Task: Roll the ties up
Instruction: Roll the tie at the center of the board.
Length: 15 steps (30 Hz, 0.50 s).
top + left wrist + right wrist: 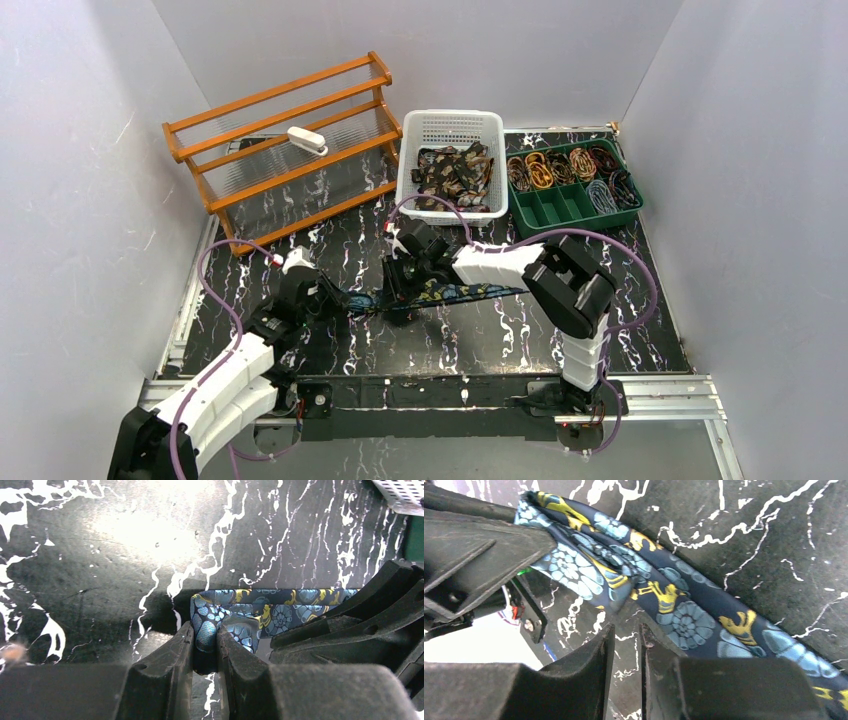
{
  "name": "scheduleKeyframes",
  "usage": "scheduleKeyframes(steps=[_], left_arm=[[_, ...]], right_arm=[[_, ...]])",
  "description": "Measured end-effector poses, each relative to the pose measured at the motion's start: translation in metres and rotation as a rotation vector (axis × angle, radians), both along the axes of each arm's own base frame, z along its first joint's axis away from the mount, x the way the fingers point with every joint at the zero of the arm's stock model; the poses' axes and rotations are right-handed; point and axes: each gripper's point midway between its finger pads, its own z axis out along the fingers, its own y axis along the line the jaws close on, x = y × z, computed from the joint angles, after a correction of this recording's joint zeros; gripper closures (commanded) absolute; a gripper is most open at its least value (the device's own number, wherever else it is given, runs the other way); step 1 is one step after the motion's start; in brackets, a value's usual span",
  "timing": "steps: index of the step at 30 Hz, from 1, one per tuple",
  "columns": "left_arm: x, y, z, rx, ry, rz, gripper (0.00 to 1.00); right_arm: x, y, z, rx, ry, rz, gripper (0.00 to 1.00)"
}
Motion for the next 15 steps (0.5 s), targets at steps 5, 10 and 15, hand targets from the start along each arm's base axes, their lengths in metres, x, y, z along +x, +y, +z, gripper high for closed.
scheduleKeyframes(steps=[5, 10, 15], left_arm=[[-0.002, 0.006, -0.003, 0.027, 0.011, 0.021, 0.93], [-0.003, 0.011, -0.006, 0.047, 0.019, 0.036, 0.93], [-0.002, 0.014, -0.006, 0.055, 0.016, 0.049, 0.94]], right_arm=[[0.006, -0.005, -0.007, -0.05, -0.033, 0.002, 0.68], [0.016, -0.01, -0.01, -0.094, -0.094, -0.007, 0.64], [0.031, -0.025, -0.02, -0.186, -0.183, -0.035, 0.64]])
